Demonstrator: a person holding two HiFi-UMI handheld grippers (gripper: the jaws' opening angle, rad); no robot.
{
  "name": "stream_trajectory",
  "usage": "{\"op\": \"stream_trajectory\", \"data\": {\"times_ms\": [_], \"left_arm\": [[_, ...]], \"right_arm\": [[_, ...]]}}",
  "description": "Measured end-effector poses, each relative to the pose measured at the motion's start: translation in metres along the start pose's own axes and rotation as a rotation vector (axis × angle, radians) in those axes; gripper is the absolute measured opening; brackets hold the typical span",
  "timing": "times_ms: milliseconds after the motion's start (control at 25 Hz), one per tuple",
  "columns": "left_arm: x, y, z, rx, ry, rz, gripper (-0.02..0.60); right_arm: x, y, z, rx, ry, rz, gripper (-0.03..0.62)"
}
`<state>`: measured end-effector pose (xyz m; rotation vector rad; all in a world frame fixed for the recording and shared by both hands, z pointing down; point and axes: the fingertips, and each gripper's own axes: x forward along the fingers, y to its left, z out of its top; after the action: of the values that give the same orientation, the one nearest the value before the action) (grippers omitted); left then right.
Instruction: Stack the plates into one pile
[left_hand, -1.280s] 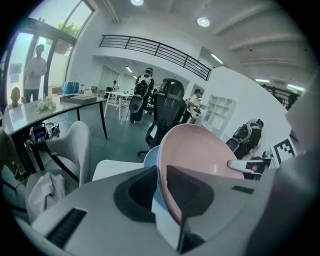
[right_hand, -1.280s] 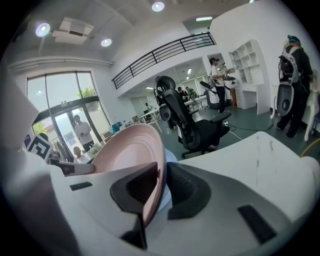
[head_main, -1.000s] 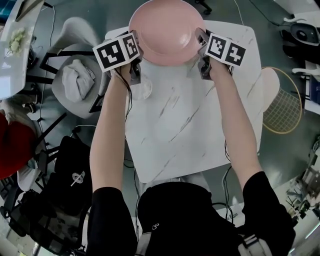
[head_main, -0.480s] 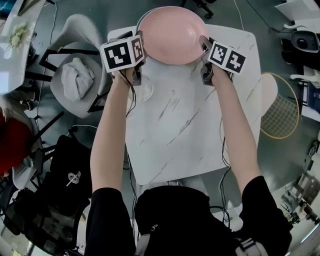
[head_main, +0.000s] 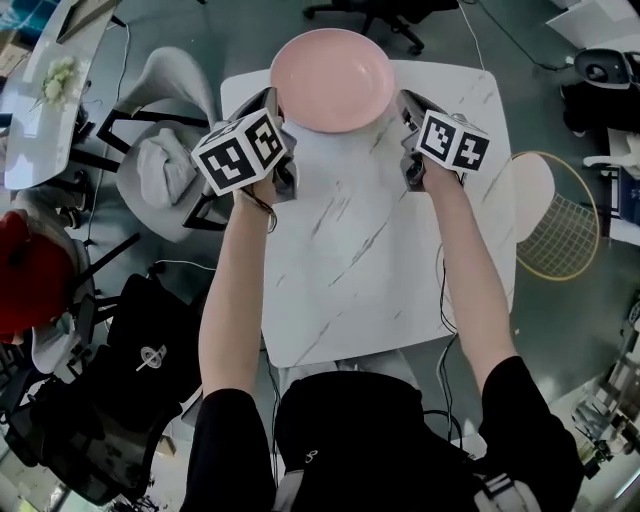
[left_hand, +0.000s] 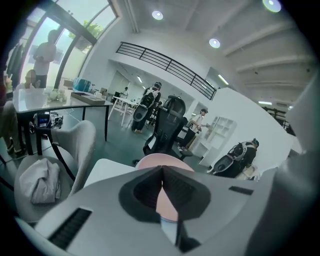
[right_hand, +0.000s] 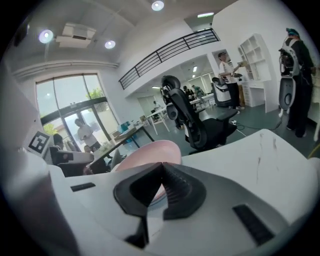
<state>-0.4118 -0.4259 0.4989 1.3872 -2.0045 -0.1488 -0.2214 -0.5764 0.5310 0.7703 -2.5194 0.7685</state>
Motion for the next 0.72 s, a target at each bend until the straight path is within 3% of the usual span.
{"op": "stream_trajectory", "data": {"times_ms": [120,400,720], "left_arm": [[-0.021,-0.021,0.004,-0.009,-0.053,-0.03,0.017],[-0.07,-0.079,0.015,0.109,-0.137,-0.088,0.015],[-0.137,-0.144,0.05,0.215,-0.268,-0.082,0.015]], "right_arm": [[-0.021,0.024,0.01,-0.077,-0.038,0.09,0.008],[-0.071,0.07,0.031,-0.233,-0.102,0.195,0.008],[-0.148,0.121,0.081,-0.323,-0.264,0.315,0.008]]}}
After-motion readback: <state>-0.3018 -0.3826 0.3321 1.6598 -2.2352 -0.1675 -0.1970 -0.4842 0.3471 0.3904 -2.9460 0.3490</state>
